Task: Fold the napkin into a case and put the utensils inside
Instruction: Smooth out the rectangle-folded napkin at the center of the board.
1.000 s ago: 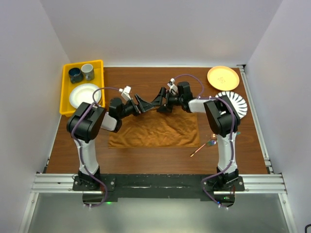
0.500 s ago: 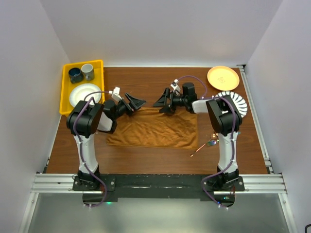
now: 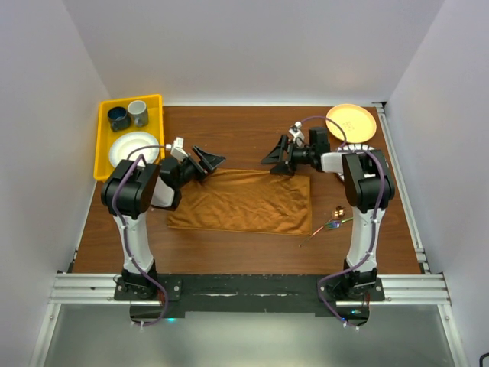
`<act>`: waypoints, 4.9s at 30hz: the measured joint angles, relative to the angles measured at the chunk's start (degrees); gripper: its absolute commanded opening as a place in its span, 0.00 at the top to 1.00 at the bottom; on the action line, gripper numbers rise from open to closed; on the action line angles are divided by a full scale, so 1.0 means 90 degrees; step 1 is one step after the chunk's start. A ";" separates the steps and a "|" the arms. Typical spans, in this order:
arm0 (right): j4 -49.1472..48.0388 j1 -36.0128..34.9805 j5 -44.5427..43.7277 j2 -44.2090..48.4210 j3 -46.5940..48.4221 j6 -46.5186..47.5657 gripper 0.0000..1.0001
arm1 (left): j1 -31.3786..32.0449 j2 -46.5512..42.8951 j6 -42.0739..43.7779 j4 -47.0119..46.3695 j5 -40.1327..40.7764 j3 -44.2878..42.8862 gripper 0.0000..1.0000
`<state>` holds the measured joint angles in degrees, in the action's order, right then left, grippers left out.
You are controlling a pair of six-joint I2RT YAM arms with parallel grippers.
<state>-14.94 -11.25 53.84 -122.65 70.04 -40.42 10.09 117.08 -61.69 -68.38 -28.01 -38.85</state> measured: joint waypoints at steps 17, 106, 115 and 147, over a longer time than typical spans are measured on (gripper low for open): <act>0.2999 0.1229 0.0806 0.0051 0.0614 0.2977 0.02 | -0.0005 -0.0022 0.0044 0.0039 0.0024 0.0015 0.00; 0.5678 -0.0804 -0.4988 0.0423 0.1940 0.5411 0.48 | 0.0937 -0.0850 0.3303 0.3383 -0.1064 -0.1532 0.00; 0.5688 -0.0818 -0.4996 0.0423 0.1940 0.5537 0.47 | 0.1020 -0.0879 0.1025 0.0593 -0.0976 -0.0525 0.00; 0.5744 -0.0833 -0.4969 0.0420 0.1967 0.5627 0.46 | 0.2370 0.0236 0.1513 -0.0243 0.2953 -0.1090 0.00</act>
<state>36.75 -18.74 9.13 -118.87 87.74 10.22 31.42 119.20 -48.07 -70.57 -1.43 -48.66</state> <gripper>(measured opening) 0.539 0.997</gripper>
